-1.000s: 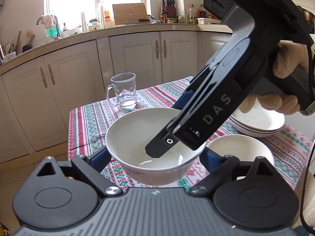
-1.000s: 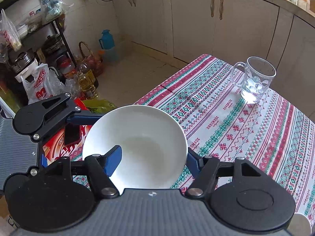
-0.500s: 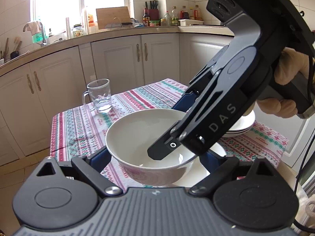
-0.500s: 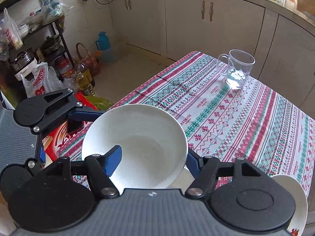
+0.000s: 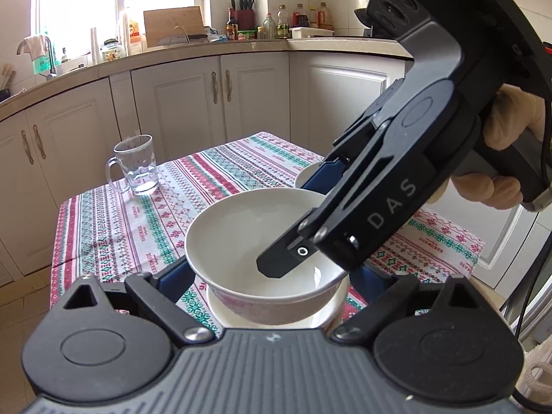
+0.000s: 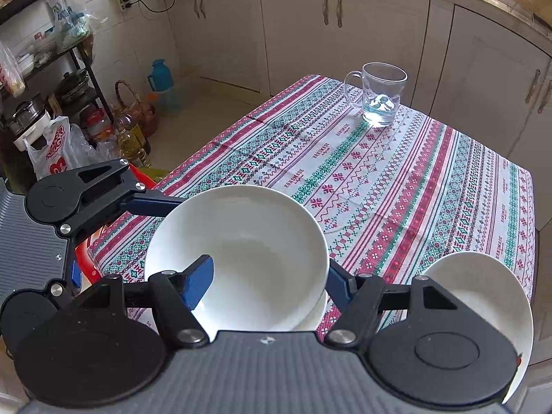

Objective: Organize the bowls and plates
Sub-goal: 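Lower the bowl onto the bowl stack and open the right gripper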

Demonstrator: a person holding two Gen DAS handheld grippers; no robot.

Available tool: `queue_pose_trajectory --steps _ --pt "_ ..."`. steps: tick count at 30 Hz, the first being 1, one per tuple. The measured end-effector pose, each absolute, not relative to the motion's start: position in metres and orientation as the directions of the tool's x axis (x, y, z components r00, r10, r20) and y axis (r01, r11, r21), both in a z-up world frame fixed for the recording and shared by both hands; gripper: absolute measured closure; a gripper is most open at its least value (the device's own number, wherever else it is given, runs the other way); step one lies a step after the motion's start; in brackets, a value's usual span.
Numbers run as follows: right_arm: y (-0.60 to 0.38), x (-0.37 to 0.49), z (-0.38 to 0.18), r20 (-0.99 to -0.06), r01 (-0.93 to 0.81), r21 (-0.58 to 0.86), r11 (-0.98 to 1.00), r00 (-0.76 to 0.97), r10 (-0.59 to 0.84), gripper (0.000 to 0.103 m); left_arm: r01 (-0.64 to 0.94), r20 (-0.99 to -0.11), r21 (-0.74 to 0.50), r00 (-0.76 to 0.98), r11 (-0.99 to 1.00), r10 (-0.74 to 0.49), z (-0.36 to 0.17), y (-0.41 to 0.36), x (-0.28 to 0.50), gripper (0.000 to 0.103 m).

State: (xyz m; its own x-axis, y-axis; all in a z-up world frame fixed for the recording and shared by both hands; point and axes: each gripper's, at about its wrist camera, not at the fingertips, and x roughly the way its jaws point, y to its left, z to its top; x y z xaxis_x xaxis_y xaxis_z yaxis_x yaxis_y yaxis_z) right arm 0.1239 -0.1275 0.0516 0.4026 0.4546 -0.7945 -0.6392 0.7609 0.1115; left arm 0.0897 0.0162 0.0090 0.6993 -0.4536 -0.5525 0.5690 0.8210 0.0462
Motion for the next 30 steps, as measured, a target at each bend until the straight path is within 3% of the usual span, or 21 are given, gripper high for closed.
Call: queue_pose_trajectory --steps 30 --pt "-0.128 0.130 0.031 -0.803 -0.622 0.138 0.770 0.385 0.455 0.028 0.578 -0.612 -0.003 0.644 0.816 -0.458 -0.007 0.019 0.102 0.008"
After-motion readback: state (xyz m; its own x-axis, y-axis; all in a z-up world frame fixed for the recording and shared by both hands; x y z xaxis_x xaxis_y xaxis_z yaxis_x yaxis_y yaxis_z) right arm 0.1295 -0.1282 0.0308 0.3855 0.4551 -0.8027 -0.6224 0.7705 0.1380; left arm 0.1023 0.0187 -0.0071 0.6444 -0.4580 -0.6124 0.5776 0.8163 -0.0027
